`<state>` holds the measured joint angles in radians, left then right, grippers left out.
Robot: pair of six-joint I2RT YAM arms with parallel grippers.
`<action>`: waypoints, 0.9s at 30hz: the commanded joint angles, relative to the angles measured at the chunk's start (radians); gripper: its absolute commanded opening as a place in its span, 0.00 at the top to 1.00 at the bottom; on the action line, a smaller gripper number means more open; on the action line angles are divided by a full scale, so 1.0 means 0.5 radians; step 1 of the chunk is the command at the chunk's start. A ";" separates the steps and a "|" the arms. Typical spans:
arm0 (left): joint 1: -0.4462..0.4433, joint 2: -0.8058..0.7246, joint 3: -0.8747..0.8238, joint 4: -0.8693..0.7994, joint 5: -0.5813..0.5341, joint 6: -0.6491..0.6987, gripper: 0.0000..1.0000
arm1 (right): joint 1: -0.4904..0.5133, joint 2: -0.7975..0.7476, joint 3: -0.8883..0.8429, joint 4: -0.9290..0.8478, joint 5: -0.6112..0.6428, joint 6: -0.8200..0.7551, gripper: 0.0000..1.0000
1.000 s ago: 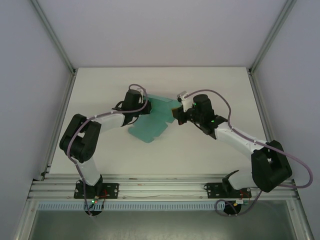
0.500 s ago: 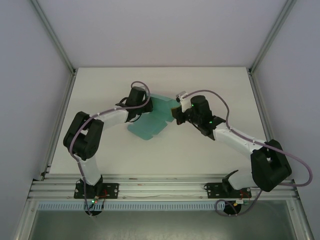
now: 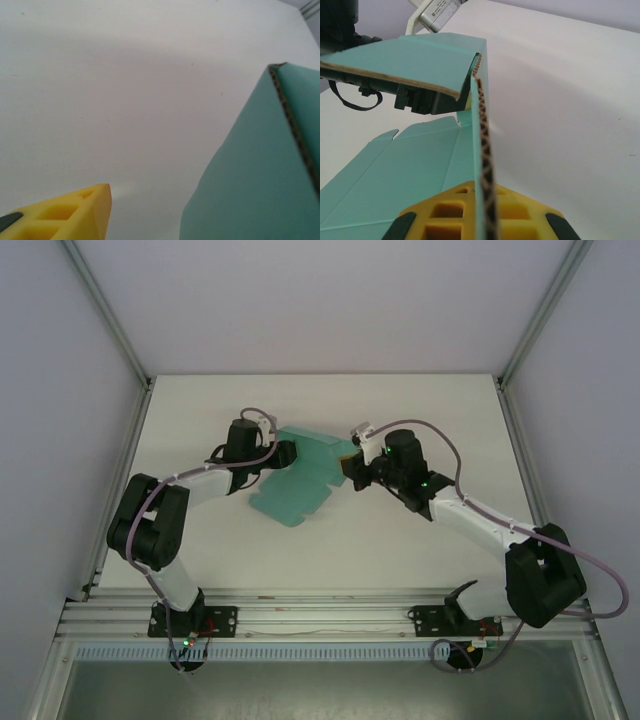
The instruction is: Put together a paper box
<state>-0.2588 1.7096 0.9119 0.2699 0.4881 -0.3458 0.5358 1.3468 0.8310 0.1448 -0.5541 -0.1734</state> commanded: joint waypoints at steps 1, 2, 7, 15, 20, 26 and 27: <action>0.005 -0.009 0.008 0.164 0.217 0.039 0.44 | 0.000 -0.023 -0.003 0.036 -0.108 -0.012 1.00; 0.005 -0.002 0.024 0.157 0.233 0.036 0.43 | 0.001 -0.018 -0.001 0.034 -0.102 -0.008 1.00; 0.004 0.001 0.042 0.105 0.214 0.069 0.43 | -0.009 -0.006 0.007 0.026 -0.098 -0.012 1.00; 0.003 0.011 0.047 0.043 0.040 0.068 0.61 | -0.016 0.024 0.018 0.024 -0.116 0.003 1.00; 0.003 0.032 0.056 0.080 0.062 0.083 0.95 | -0.019 0.048 0.014 0.033 -0.104 0.041 1.00; -0.018 -0.004 -0.001 0.117 -0.037 0.095 1.00 | -0.018 0.027 -0.020 0.117 -0.009 0.135 0.83; -0.026 -0.016 -0.009 0.109 -0.089 0.090 1.00 | -0.018 0.017 -0.029 0.120 0.034 0.160 0.75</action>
<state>-0.2668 1.7126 0.9142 0.2890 0.5129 -0.2905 0.5274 1.3697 0.8303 0.1631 -0.5690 -0.1326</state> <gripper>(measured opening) 0.073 0.196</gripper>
